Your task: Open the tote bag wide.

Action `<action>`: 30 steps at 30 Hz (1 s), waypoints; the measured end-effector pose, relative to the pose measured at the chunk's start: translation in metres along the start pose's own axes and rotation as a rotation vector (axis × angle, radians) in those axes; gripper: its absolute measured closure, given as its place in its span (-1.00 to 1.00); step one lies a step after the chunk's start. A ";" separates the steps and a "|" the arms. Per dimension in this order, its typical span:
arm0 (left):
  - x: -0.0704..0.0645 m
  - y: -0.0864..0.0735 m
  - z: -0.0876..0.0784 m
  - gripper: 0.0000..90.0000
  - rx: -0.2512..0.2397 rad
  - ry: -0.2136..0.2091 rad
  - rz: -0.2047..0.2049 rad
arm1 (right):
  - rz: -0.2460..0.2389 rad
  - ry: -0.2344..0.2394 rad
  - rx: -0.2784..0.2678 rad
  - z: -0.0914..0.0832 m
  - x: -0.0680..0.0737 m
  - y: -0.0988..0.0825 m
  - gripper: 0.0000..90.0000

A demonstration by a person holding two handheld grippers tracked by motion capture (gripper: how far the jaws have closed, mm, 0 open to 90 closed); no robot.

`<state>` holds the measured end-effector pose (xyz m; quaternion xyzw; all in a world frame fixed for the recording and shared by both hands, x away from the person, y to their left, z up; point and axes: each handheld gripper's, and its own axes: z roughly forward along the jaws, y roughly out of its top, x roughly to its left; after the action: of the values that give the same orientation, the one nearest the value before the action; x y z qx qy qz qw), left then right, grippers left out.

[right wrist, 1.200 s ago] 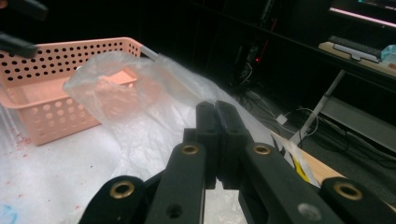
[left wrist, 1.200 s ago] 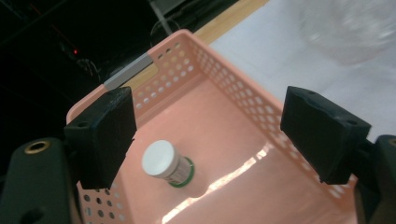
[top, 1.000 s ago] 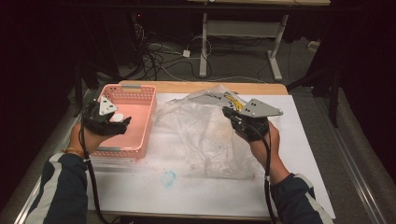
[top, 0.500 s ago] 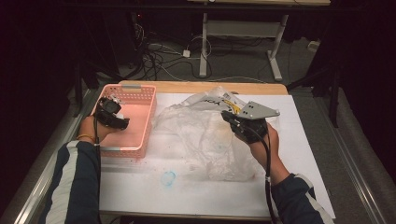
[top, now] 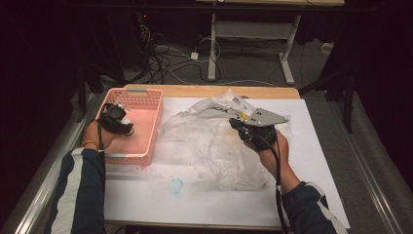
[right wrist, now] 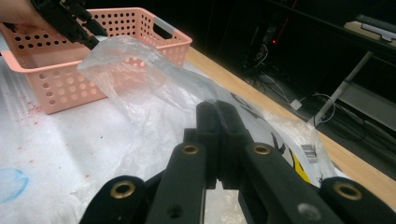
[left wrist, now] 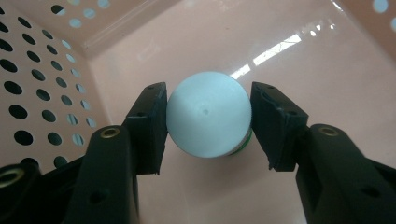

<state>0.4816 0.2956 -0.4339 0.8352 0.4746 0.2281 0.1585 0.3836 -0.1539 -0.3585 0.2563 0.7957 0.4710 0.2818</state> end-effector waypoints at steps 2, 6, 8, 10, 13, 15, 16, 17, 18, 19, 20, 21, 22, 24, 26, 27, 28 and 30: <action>0.001 0.000 -0.001 0.06 -0.006 -0.008 -0.006 | 0.006 -0.001 -0.001 0.000 0.000 0.000 1.00; 0.000 0.000 -0.003 0.06 -0.006 -0.003 0.015 | 0.004 -0.003 -0.006 -0.001 0.000 0.000 1.00; -0.001 0.000 -0.005 0.07 -0.023 0.001 0.013 | 0.003 -0.011 -0.013 -0.002 -0.001 0.000 1.00; 0.000 -0.001 -0.009 0.07 -0.056 0.005 0.003 | 0.010 -0.020 -0.021 -0.003 -0.001 0.001 1.00; -0.001 -0.003 -0.021 0.07 -0.117 0.014 -0.001 | 0.001 -0.026 -0.031 -0.004 -0.001 0.002 1.00; -0.003 -0.005 -0.031 0.07 -0.173 0.006 -0.003 | 0.000 -0.029 -0.037 -0.005 -0.001 0.003 1.00; -0.004 -0.007 -0.038 0.07 -0.213 -0.001 -0.006 | -0.001 -0.030 -0.040 -0.006 -0.001 0.005 1.00; -0.005 -0.009 -0.042 0.07 -0.237 -0.004 -0.005 | 0.003 -0.030 -0.049 -0.008 -0.002 0.007 1.00; -0.008 -0.012 -0.049 0.07 -0.278 -0.006 -0.006 | 0.007 -0.028 -0.057 -0.009 -0.003 0.008 1.00; -0.010 -0.014 -0.054 0.07 -0.307 -0.010 -0.006 | 0.004 -0.031 -0.065 -0.011 -0.004 0.010 1.00; -0.013 -0.017 -0.059 0.07 -0.332 -0.012 -0.001 | 0.002 -0.039 -0.072 -0.011 -0.004 0.012 1.00; -0.016 -0.019 -0.063 0.07 -0.352 -0.012 0.004 | 0.001 -0.037 -0.071 -0.011 -0.004 0.012 1.00; -0.019 -0.021 -0.068 0.07 -0.379 -0.018 0.009 | 0.001 -0.037 -0.071 -0.011 -0.004 0.012 1.00; -0.027 -0.026 -0.078 0.07 -0.434 -0.037 0.018 | 0.005 -0.035 -0.066 -0.009 -0.003 0.012 1.00; -0.037 -0.030 -0.089 0.07 -0.484 -0.040 0.037 | 0.006 -0.035 -0.072 -0.009 -0.003 0.012 1.00; -0.042 -0.032 -0.093 0.07 -0.504 -0.051 0.046 | 0.015 -0.040 -0.089 -0.010 -0.003 0.013 1.00; -0.045 -0.034 -0.096 0.07 -0.518 -0.055 0.053 | 0.015 -0.040 -0.089 -0.010 -0.003 0.013 1.00; -0.054 -0.039 -0.104 0.07 -0.564 -0.078 0.064 | 0.016 -0.041 -0.096 -0.010 -0.003 0.015 1.00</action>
<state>0.3740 0.2734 -0.3773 0.7808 0.3594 0.3236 0.3956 0.3806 -0.1555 -0.3403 0.2582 0.7641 0.5056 0.3063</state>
